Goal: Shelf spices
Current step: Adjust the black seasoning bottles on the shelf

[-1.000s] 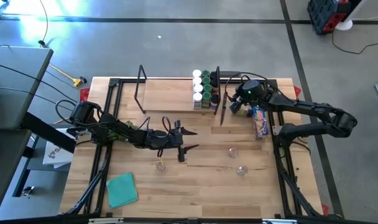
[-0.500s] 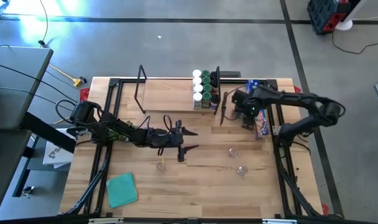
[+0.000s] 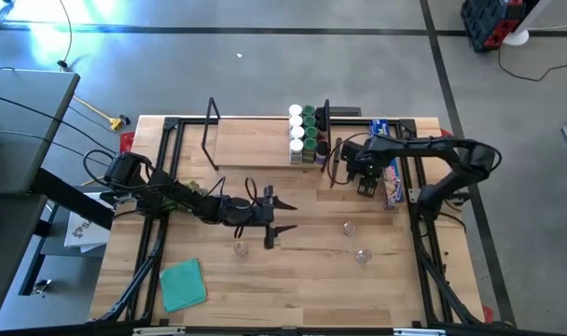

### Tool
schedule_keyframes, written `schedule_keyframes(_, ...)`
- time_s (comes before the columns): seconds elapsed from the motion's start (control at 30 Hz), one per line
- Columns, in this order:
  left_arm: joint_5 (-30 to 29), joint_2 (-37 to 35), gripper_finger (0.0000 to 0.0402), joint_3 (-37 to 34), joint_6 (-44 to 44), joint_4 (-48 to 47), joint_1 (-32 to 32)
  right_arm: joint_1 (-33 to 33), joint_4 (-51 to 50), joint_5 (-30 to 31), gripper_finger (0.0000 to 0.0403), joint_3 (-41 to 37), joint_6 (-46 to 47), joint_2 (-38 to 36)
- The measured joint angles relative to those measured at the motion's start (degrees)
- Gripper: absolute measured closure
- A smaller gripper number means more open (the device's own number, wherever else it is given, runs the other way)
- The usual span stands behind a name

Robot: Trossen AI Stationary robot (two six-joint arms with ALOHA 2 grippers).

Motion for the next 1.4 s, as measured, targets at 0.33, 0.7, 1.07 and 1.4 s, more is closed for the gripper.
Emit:
schedule_keyframes(0.33, -0.2, 0.0, 0.0163, 0.0, 0.1, 0.1, -0.2, -2.9, -0.3, -2.3, 0.0236, 3.0, 21.9, -7.4)
schedule_keyframes(0.7, -0.2, 0.0, 0.0163, 0.0, 0.0, 0.0, -0.1, -11.1, 19.7, -6.6, 0.0094, 0.1, 32.4, -8.1)
schedule_keyframes(1.07, -0.2, 0.0, 0.0163, 0.0, 0.0, -0.3, -0.1, -16.1, 31.5, -7.3, 0.0096, -8.4, 36.8, -8.1)
schedule_keyframes(1.4, -0.3, 0.0, 0.0163, 0.0, -0.1, -0.3, -0.1, -18.9, 36.0, -9.8, 0.018, -11.6, 36.1, -8.1)
